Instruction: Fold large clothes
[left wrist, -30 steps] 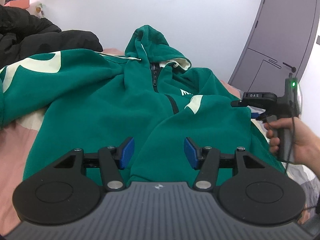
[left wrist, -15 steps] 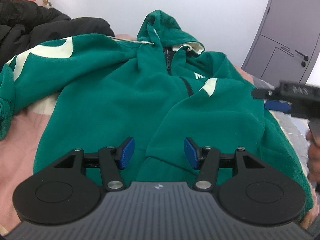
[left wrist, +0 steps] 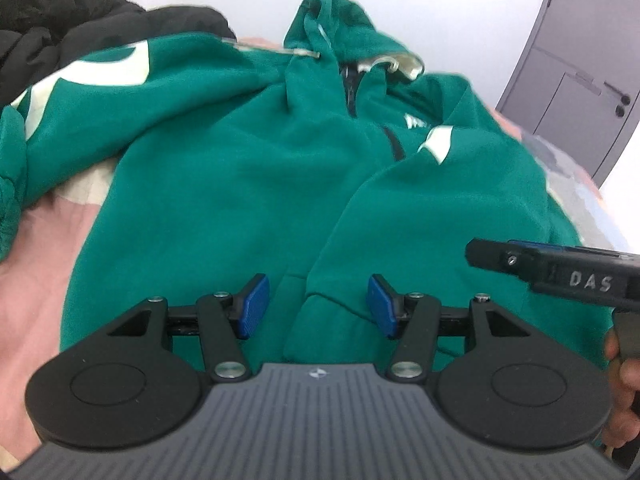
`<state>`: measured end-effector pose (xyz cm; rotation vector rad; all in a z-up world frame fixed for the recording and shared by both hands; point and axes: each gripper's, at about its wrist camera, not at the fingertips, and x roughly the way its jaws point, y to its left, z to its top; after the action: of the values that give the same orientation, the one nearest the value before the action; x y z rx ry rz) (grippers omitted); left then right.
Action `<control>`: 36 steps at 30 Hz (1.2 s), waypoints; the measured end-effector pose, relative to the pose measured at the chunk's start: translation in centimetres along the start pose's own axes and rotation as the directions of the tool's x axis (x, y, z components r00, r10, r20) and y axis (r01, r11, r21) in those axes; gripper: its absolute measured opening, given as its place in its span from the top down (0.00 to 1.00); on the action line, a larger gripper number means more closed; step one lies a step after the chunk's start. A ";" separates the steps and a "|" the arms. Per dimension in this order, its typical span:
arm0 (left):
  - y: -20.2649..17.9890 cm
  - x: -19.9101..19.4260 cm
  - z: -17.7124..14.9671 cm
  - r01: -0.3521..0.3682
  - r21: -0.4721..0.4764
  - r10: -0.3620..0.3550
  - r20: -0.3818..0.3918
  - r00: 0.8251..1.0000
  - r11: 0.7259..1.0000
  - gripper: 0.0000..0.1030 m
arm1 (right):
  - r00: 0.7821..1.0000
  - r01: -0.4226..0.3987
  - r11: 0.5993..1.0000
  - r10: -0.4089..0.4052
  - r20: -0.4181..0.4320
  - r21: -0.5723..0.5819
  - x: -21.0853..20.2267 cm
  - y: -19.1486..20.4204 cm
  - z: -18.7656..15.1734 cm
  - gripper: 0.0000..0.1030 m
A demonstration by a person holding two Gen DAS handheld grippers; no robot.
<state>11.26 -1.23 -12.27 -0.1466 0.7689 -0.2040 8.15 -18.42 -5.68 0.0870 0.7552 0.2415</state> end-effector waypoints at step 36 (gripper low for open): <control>13.6 -3.4 3.4 -0.597 -0.281 0.652 0.177 0.738 0.752 0.23 | 0.996 0.027 1.000 -0.027 -0.088 0.004 1.3 0.1 -0.6 0.43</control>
<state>13.06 13.00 -10.34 -0.0991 0.5296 0.5451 8.59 -18.06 -6.95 0.0711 0.8438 0.2189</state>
